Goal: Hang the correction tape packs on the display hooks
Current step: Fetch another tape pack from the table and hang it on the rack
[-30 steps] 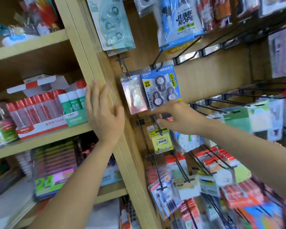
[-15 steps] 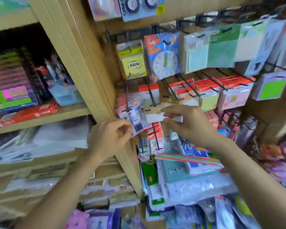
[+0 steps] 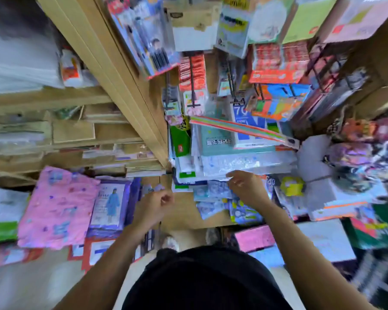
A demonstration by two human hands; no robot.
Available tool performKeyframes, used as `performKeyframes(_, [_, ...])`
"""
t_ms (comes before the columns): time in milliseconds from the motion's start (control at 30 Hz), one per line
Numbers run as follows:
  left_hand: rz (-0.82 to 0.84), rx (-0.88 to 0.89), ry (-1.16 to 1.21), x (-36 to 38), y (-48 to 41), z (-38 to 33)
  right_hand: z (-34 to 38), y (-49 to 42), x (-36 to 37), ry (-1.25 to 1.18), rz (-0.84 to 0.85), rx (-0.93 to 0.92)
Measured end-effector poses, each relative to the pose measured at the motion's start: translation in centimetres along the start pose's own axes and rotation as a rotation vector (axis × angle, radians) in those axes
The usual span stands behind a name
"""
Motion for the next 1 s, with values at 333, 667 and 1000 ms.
performKeyframes(333, [0.362, -0.344, 0.126, 16.3, 4.5, 7.8, -12.5, 2.5, 7.2, 0.222, 0.378, 0.299])
performKeyframes(667, [0.38, -0.476, 0.258, 22.7, -0.7, 15.3, -15.9, -1.4, 16.0, 0.442, 0.656, 0.401])
performKeyframes(1000, [-0.001, -0.431, 0.103, 28.3, -14.1, 23.3, -19.5, -11.3, 27.0, 0.565, 0.664, 0.348])
Point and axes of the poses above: each hand's wrist, its own y-axis away from the middle knuckle, its own x-axis out of the palm, z = x × y, the point moved 6 cm from there along -y, towards the middle knuckle, and after that the axes turned 10 degrees about -y, right-handed, at the moved point
